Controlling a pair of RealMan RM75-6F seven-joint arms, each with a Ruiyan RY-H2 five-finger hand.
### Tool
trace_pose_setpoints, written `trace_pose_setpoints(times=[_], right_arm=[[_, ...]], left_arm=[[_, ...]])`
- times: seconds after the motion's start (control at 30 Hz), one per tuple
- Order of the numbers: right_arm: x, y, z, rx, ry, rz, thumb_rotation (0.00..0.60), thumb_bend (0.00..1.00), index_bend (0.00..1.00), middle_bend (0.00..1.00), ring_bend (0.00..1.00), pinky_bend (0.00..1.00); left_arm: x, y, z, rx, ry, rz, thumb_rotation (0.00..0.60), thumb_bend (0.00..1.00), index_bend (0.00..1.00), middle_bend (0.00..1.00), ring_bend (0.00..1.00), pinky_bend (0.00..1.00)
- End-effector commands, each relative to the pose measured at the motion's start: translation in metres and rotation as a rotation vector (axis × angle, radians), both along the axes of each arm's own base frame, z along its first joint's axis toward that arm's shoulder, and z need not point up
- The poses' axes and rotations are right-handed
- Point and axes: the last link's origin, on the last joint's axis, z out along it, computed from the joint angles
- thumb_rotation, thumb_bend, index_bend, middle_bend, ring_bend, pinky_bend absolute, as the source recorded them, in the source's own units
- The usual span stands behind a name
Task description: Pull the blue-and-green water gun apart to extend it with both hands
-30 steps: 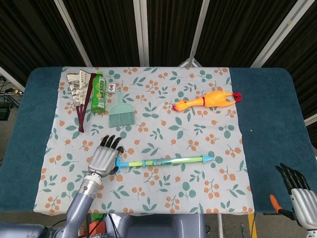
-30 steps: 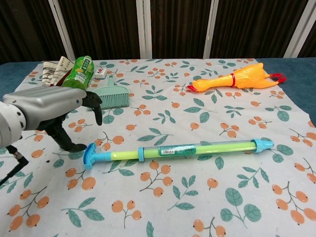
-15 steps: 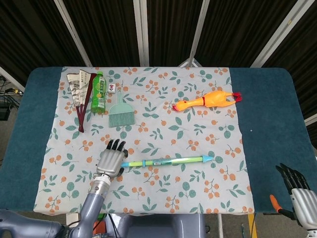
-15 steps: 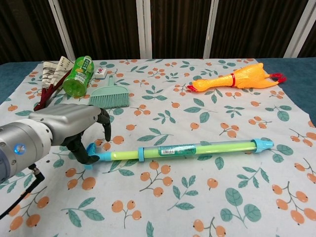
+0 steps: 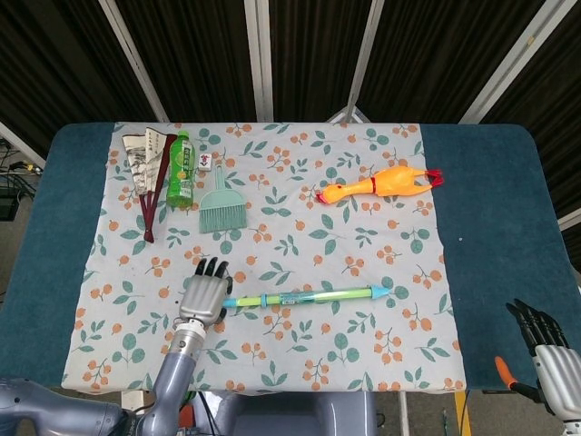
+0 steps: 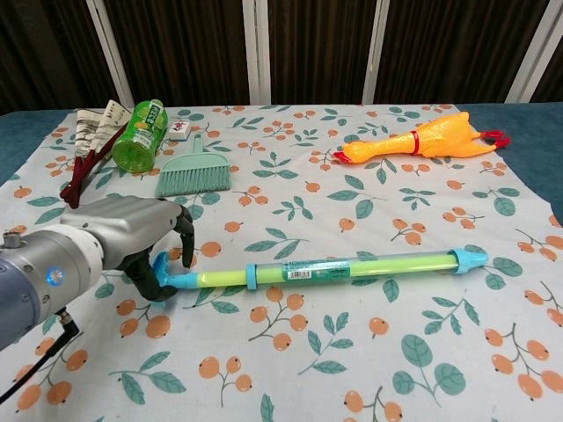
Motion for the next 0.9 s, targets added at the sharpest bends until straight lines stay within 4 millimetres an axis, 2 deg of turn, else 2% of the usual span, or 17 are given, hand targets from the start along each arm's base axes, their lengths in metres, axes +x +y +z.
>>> trace_pose_setpoints(times=[0.03, 0.57, 0.73, 0.9], right_arm=[[0.0, 0.0, 0.0, 0.0, 0.001, 0.0, 0.6, 0.42, 0.0, 0.0, 0.0, 0.0], [0.0, 0.0, 0.0, -0.001, -0.001, -0.001, 0.6, 0.42, 0.0, 0.0, 0.0, 0.0], [0.0, 0.0, 0.0, 0.0, -0.003, -0.002, 0.6, 0.42, 0.0, 0.0, 0.0, 0.0], [0.0, 0.0, 0.0, 0.002, -0.002, 0.001, 0.6, 0.42, 0.0, 0.0, 0.0, 0.0]], left_arm=[[-0.002, 0.001, 0.0, 0.003, 0.002, 0.005, 0.6, 0.42, 0.44, 0.1, 0.0, 0.05], [-0.008, 0.001, -0.004, -0.001, 0.0, 0.024, 0.6, 0.43, 0.46, 0.1, 0.0, 0.05], [-0.009, 0.001, -0.004, 0.004, 0.006, 0.017, 0.6, 0.55, 0.55, 0.12, 0.0, 0.05], [-0.012, 0.002, 0.0, 0.02, 0.004, 0.019, 0.6, 0.61, 0.59, 0.13, 0.0, 0.05]])
